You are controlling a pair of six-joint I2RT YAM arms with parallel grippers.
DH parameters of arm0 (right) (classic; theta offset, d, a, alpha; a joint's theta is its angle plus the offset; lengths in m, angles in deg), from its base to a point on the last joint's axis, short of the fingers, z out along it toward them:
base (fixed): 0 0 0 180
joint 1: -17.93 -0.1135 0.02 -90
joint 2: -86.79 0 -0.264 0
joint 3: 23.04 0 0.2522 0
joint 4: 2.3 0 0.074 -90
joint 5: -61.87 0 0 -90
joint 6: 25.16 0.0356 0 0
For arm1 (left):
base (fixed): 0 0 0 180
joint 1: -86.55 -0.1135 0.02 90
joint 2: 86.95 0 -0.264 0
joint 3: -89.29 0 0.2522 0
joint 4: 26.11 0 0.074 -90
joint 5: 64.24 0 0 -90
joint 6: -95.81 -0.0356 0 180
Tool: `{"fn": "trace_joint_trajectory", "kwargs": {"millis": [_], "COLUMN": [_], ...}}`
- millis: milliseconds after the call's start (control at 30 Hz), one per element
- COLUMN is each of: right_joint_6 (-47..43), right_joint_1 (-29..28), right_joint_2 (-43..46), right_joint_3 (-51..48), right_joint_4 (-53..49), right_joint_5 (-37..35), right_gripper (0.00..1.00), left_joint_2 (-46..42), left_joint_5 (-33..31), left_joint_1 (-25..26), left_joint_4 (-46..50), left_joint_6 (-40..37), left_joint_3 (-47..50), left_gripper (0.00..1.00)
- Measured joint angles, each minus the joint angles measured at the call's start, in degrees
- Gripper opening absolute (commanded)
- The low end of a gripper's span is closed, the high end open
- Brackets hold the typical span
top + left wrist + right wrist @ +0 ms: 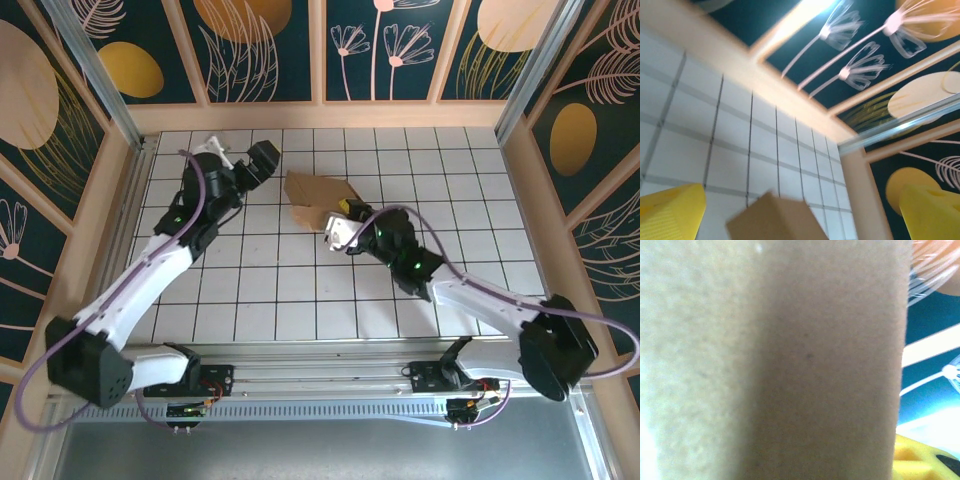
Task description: Fold the paper box
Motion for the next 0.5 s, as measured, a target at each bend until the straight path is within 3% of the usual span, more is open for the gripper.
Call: {"fn": "trace_joint_trajectory", "kwargs": {"millis": [133, 300, 400, 500], "right_joint_6": [1.51, 2.95, 4.13, 4.59], "right_joint_1": [1.6, 1.6, 2.12, 3.13], "right_joint_2": [-0.28, -9.9, -18.6, -23.96], "right_joint_3": [14.75, 31.52, 37.9, 38.82], "right_joint_4": [-24.72, -50.56, -60.83, -64.89], "right_joint_5": [6.69, 8.0, 8.37, 9.6], "right_gripper": [0.3, 0.32, 0.33, 0.36], "left_joint_2": [-10.25, -18.67, -19.37, -19.37], "left_joint_5": [-3.61, -4.52, -3.19, -1.33], "left_joint_1": [0.0, 0.0, 0.0, 0.0], "left_joint_4": [-1.7, -4.7, -5.92, -6.01], "left_joint_6": [-11.98, -19.65, -21.09, -21.2], "left_joint_3": [3.5, 12.57, 16.9, 19.82], "left_gripper": [0.99, 0.99, 0.99, 0.99]}}
